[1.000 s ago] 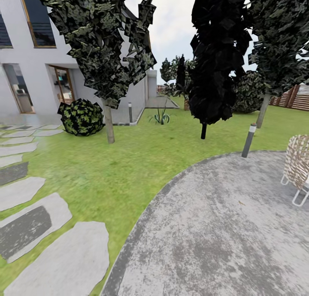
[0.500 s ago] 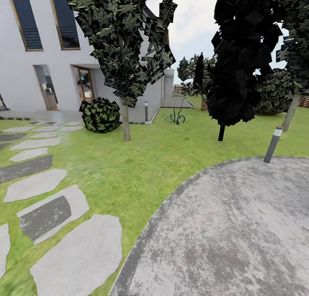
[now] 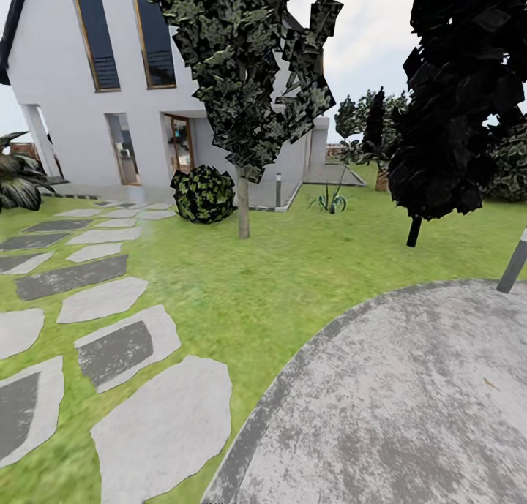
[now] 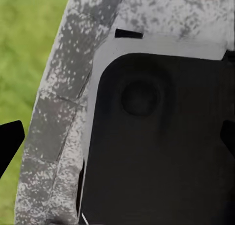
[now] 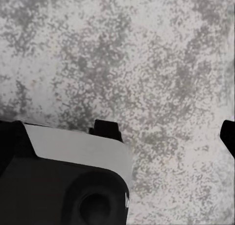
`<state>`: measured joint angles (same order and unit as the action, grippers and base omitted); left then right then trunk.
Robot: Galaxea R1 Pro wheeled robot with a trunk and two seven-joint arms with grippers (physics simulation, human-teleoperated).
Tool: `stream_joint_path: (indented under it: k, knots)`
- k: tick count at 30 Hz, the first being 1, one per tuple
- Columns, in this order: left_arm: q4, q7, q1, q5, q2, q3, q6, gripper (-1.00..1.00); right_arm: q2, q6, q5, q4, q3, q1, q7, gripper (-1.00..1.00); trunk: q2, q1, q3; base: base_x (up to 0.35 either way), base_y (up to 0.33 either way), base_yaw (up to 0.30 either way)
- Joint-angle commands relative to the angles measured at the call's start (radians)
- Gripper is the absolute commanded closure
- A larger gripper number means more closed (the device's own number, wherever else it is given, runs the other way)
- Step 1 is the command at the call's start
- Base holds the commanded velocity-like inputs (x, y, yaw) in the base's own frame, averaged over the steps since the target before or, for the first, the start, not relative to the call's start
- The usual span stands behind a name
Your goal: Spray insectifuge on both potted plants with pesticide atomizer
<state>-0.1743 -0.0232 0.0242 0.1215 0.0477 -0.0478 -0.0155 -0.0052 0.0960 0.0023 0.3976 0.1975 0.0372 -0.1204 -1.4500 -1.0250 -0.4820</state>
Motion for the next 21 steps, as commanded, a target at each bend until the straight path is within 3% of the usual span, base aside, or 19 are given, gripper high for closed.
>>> stream_joint_path:
  k: [1, 7, 8, 9, 12, 14, 15, 21]
  knots:
    - [-0.041, -0.004, 0.0, 0.037, 0.0, -0.005, -0.01, -1.0, 0.0, 0.046, -0.002, 0.064, -0.001, 0.0, -0.015, -1.0, 0.0, 0.0, 0.0, 0.0, 0.0, 0.272]
    - [-0.377, -0.006, 0.0, 0.25, -0.001, -0.013, -0.156, -1.0, 0.002, 0.314, -0.004, 0.484, -0.003, 0.0, -0.074, -1.0, 0.0, 0.0, 0.0, 0.0, 0.0, 0.272]
    - [-0.492, -0.004, 0.0, 0.299, -0.004, -0.012, -0.185, -1.0, 0.002, 0.384, -0.001, 0.609, -0.002, 0.005, -0.079, -1.0, 0.0, 0.0, 0.0, 0.0, 0.0, 0.272]
    - [-0.557, -0.001, 0.0, 0.322, -0.016, -0.011, -0.194, -1.0, 0.003, 0.429, 0.001, 0.693, -0.002, 0.01, -0.08, -1.0, 0.0, 0.0, 0.0, 0.0, 0.0, 0.272]
    - [-0.654, 0.002, 0.0, 0.346, -0.058, -0.013, -0.173, -1.0, 0.002, 0.499, 0.005, 0.835, -0.001, 0.018, -0.083, -1.0, 0.0, 0.0, 0.0, 0.0, 0.0, 0.27]
    - [-0.67, 0.003, 0.003, 0.376, -0.108, -0.006, 0.045, -1.0, 0.002, 0.546, 0.006, 0.941, 0.001, 0.028, -0.12, -1.0, 0.0, 0.0, -0.001, 0.0, 0.0, 0.242]
    - [-0.649, 0.002, 0.003, 0.38, -0.112, -0.008, 0.076, -1.0, 0.003, 0.56, 0.006, 0.951, 0.003, 0.04, -0.127, -1.0, 0.0, 0.0, -0.002, 0.0, 0.0, 0.235]
    - [-0.619, -0.001, 0.003, 0.382, -0.115, -0.01, 0.095, -1.0, 0.01, 0.591, 0.007, 0.977, 0.034, 0.054, -0.131, -1.0, 0.0, 0.0, -0.005, 0.0, 0.0, 0.237]
